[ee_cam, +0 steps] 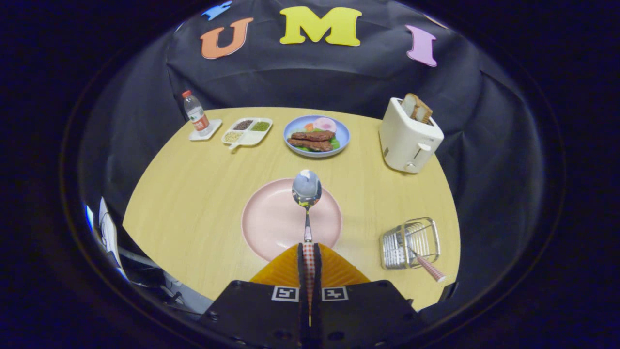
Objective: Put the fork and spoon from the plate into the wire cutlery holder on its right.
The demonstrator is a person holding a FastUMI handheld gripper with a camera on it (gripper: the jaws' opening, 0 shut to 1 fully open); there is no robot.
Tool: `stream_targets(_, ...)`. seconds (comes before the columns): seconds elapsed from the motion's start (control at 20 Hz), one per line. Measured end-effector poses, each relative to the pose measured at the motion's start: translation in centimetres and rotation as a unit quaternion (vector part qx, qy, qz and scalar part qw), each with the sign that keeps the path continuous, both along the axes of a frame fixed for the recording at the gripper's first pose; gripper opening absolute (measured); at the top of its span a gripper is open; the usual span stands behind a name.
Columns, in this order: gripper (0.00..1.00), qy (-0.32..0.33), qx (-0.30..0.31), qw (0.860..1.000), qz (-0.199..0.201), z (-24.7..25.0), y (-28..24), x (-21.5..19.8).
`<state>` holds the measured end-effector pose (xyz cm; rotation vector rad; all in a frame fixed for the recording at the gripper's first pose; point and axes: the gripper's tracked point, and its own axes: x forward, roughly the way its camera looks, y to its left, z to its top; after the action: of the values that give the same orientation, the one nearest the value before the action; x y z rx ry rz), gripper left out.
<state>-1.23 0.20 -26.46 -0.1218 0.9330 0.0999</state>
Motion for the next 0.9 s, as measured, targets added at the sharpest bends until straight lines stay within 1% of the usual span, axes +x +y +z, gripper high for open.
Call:
stream_targets(0.2,0.02,0.036,0.016,0.999,-0.005,1.2,-4.5,-0.9)
stream_targets(0.4,0.02,0.082,0.014,0.996,-0.028,1.9,-10.1,-1.7)
stream_targets(0.55,0.03,0.095,0.006,0.995,-0.009,2.8,-13.1,-1.9)
stream_targets(0.65,0.03,0.109,-0.013,0.994,-0.016,2.9,-15.3,-1.9)
stream_targets(0.8,0.03,0.149,-0.003,0.989,-0.021,2.5,-16.4,-2.7)
stream_targets(0.9,0.03,0.182,-0.008,0.983,-0.026,1.7,-17.5,-3.2)
